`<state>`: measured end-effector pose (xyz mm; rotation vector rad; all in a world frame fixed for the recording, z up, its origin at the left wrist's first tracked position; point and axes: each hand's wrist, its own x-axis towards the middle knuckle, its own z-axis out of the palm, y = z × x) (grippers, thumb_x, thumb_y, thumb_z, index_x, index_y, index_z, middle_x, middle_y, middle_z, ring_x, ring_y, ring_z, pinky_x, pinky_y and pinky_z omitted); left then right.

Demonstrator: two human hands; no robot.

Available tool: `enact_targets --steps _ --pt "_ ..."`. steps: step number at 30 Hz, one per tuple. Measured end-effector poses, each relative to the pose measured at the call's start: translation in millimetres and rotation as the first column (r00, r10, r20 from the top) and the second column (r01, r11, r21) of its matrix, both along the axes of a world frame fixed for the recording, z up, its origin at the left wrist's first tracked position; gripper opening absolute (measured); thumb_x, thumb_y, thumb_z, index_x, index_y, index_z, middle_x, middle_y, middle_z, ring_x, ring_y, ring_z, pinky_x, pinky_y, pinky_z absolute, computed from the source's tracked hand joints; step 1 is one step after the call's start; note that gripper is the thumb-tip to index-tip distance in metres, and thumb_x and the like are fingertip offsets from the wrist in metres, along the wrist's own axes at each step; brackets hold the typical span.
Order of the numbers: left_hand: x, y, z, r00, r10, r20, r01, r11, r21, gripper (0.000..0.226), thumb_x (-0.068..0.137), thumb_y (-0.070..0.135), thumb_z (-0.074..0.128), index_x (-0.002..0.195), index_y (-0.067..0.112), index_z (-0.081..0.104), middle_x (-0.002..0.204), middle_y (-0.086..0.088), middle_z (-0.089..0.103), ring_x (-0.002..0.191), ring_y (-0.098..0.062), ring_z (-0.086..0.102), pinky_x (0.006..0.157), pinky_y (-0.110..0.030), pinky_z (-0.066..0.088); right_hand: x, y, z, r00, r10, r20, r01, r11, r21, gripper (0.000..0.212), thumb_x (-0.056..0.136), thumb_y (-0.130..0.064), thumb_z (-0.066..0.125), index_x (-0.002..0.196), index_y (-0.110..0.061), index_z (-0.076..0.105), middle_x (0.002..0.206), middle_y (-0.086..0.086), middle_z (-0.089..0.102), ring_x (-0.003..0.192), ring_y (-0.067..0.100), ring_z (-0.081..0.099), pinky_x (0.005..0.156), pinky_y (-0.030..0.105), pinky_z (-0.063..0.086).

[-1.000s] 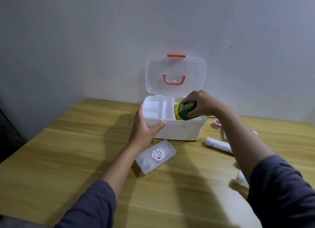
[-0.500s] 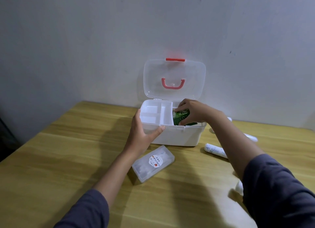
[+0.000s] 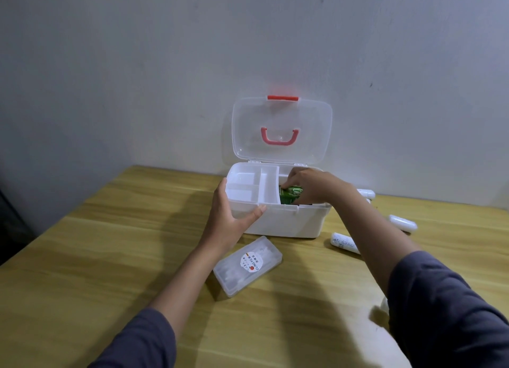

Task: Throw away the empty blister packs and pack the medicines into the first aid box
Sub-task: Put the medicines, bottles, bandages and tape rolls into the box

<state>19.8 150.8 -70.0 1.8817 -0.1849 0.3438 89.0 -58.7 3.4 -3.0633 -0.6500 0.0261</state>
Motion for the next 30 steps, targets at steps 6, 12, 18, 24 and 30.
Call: enact_targets --steps 6,12,18,24,30 --pt "-0.1 -0.3 0.5 1.000 0.002 -0.003 -0.002 1.000 -0.005 0.093 0.073 0.045 0.078 0.146 0.025 0.024 0.140 0.006 0.041 0.128 -0.012 0.043 0.106 -0.037 0.042 3.7 -1.4 0.8 0.999 0.007 -0.046 -0.008 1.000 -0.027 0.051 0.080 -0.036 0.065 0.128 -0.029 0.053 0.124 0.000 0.051 0.112 0.019 0.050 0.081 0.030 0.041" --pt "1.9 1.1 0.4 1.000 -0.009 -0.007 0.009 1.000 0.001 0.094 0.071 0.049 0.078 0.145 0.026 0.025 0.139 0.006 0.043 0.127 -0.012 0.044 0.105 -0.038 0.044 1.0 -0.6 -0.6 0.999 0.021 -0.040 -0.023 0.999 -0.043 0.048 0.082 -0.035 0.063 0.129 -0.026 0.053 0.128 0.001 0.053 0.118 0.020 0.047 0.091 0.031 0.039" --pt "-0.4 4.2 6.7 0.999 -0.020 -0.033 0.021 0.999 0.028 0.097 0.068 0.049 0.079 0.145 0.023 0.027 0.141 0.004 0.041 0.130 -0.013 0.042 0.107 -0.036 0.041 -37.8 -0.8 21.9 0.996 -0.003 0.090 -0.024 0.957 0.290 0.026 0.082 -0.022 0.064 0.107 -0.014 0.067 0.107 0.007 0.065 0.090 0.018 0.063 0.083 0.038 0.054" --pt "3.1 4.4 13.5 0.999 0.001 -0.050 0.003 0.996 0.091 0.095 0.067 0.044 0.082 0.142 0.015 0.031 0.138 -0.005 0.043 0.128 -0.019 0.044 0.106 -0.041 0.041 -111.9 24.0 18.4 0.963 0.136 0.231 -0.242 0.812 0.531 0.006 0.079 -0.008 0.065 0.078 -0.009 0.071 0.078 0.004 0.068 0.067 0.010 0.063 0.063 0.016 0.051" --pt "-0.5 2.4 17.5 0.999 -0.010 -0.040 0.015 0.993 0.116 0.093 0.072 0.038 0.081 0.144 0.010 0.030 0.144 -0.008 0.039 0.135 -0.020 0.038 0.112 -0.039 0.034 -131.8 48.1 -35.6 0.960 0.267 -0.087 -0.215 0.899 0.381 0.047 0.074 -0.018 0.070 0.120 -0.017 0.059 0.125 0.003 0.059 0.112 0.016 0.056 0.096 0.027 0.043"
